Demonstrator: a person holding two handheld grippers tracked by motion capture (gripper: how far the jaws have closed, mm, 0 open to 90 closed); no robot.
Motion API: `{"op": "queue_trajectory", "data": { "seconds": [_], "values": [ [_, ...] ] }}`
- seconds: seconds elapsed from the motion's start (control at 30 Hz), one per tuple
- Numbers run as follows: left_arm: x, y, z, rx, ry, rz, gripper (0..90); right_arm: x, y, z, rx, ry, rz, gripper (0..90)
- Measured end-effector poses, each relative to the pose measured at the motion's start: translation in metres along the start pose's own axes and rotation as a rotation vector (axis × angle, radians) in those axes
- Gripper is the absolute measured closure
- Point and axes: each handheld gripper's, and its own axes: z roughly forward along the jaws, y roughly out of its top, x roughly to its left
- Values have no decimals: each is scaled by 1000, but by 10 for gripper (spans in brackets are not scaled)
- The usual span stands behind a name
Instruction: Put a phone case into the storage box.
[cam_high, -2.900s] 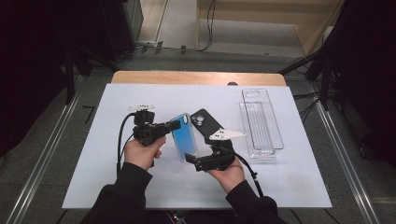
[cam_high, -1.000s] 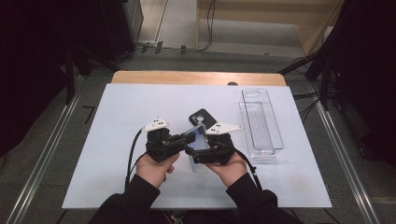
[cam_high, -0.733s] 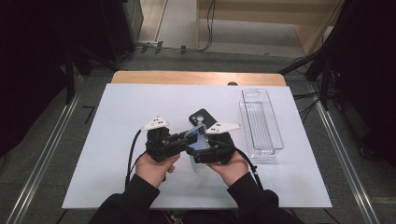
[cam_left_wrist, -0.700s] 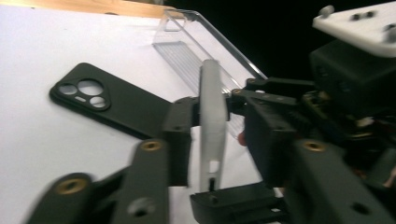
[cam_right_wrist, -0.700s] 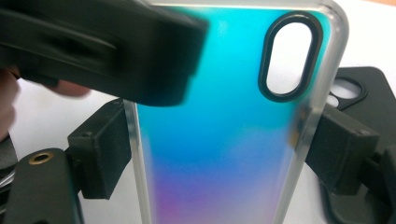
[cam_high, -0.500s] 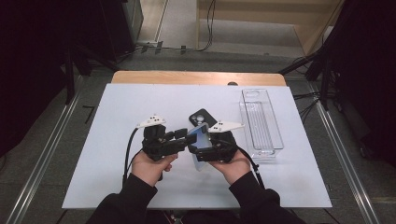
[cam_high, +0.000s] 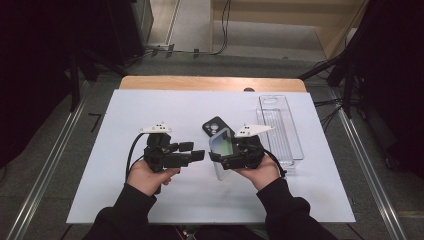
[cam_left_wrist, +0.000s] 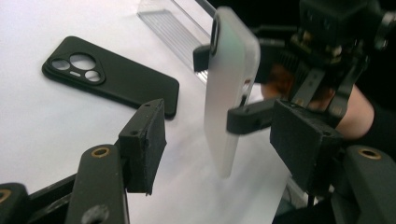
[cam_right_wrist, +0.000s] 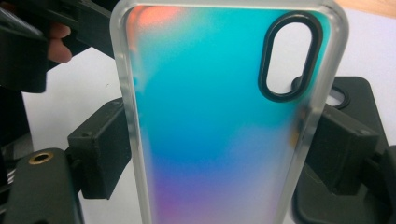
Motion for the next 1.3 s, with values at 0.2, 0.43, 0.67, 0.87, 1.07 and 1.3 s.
{"op": "queue_trajectory", "data": {
  "seconds": [0.2,0.43,0.67,0.87,1.07,1.3],
  "values": [
    [7,-9,-1,70,-18,62,316,-6,3,-7,8,57,-18,151],
    [13,-22,0,141,-14,134,314,-12,4,-16,16,93,-55,151],
    [20,-35,-2,177,-14,189,314,-16,6,-24,33,117,-73,151],
    [24,-43,-5,184,-16,197,314,-20,7,-30,38,128,-80,150],
    [29,-49,-9,177,-3,189,314,-23,8,-37,37,120,-67,151],
    [32,-57,-16,167,12,172,314,-29,14,-56,-1,60,-52,151]
  ]
}}
